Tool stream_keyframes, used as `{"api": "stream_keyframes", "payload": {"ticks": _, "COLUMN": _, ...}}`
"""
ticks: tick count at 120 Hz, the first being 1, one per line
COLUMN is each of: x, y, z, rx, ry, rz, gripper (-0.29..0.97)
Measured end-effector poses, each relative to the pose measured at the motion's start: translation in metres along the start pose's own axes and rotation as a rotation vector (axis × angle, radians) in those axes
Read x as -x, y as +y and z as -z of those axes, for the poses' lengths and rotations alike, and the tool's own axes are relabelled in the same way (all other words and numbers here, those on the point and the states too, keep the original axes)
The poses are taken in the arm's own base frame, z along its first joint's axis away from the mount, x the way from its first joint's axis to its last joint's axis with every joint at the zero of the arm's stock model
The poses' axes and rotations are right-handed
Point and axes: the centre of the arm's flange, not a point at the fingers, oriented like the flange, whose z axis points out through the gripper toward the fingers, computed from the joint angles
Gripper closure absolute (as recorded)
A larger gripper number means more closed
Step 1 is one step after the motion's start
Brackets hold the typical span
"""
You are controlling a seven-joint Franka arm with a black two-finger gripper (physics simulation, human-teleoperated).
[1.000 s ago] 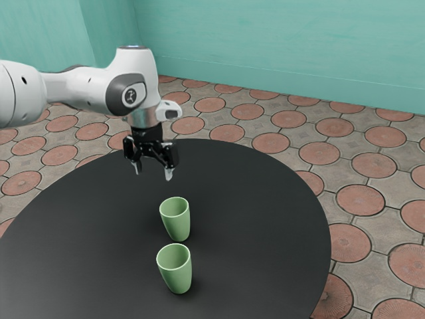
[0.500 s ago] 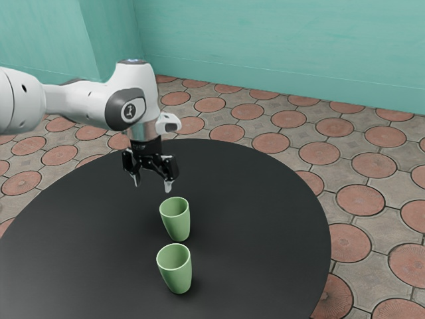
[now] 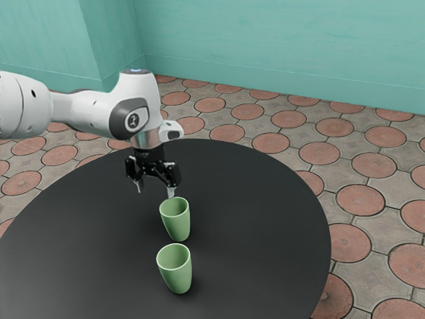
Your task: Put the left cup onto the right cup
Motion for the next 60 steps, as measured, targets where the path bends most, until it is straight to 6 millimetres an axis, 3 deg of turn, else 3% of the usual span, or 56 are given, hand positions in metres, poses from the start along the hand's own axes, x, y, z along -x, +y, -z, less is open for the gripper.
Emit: {"api": "stream_keyframes", "payload": {"ticks": 60, "x": -0.007, "y": 0.001, "z": -0.021, "rx": 0.003, "ry": -0.013, "rz": 0.006, "gripper": 0.00}}
